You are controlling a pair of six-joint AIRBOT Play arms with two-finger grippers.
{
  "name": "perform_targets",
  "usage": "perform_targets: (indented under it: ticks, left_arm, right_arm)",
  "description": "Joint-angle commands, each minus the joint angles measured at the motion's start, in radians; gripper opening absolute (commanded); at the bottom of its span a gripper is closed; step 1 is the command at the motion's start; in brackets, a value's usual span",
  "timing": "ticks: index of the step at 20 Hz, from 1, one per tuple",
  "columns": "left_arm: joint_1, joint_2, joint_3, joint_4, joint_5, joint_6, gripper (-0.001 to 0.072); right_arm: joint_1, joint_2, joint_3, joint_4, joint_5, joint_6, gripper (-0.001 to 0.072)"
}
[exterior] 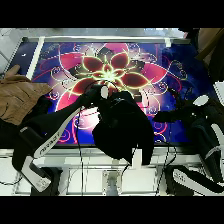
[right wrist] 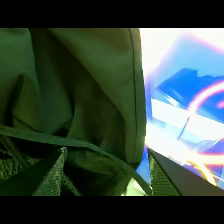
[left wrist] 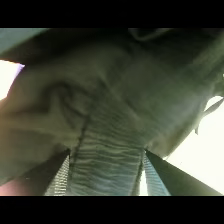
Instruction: Fold the clothes and pants, and hang the long-sleeved shirts on hangers.
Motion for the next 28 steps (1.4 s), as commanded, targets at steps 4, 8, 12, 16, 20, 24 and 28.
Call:
perform_targets:
  ticks: [4,8,12,16,20,24,28]
  left_arm:
    - [0.051,0.232,-0.012,-0.006,0.027,-0.021,0.0120]
    - [0.001,0.438,-0.061,0.201,0.030,-0.048,0.0012]
    - [-0.067,0.650,-0.367,0.605,0.273,-0.271,0.0012]
    - [-0.077,0.741,-0.629,0.599,0.867,-0.362,0.0013]
    - [-0.078,0.682,-0.649,0.478,0.943,-0.378,0.0647]
    - [-0.081,0.639,-0.649,0.284,0.803,-0.357,0.0542]
    - [-0.146,0.637,-0.649,0.253,0.780,-0.313,0.0544]
  right_arm:
    - [0.001,0.000,0.000,-0.001,0.014,0.000,0.0556]
    - [0.001,0.000,0.000,-0.001,0.022,0.016,0.0556]
    - [0.001,0.000,0.000,0.000,0.013,0.037,0.0556]
    - [0.001,0.000,0.000,0.003,-0.007,0.063,0.0556]
    - [0.001,0.000,0.000,0.003,-0.005,0.064,0.0555]
    - [0.001,0.000,0.000,0.002,-0.010,0.064,0.0555]
    - [0.001,0.000,0.000,0.002,-0.012,0.064,0.0555]
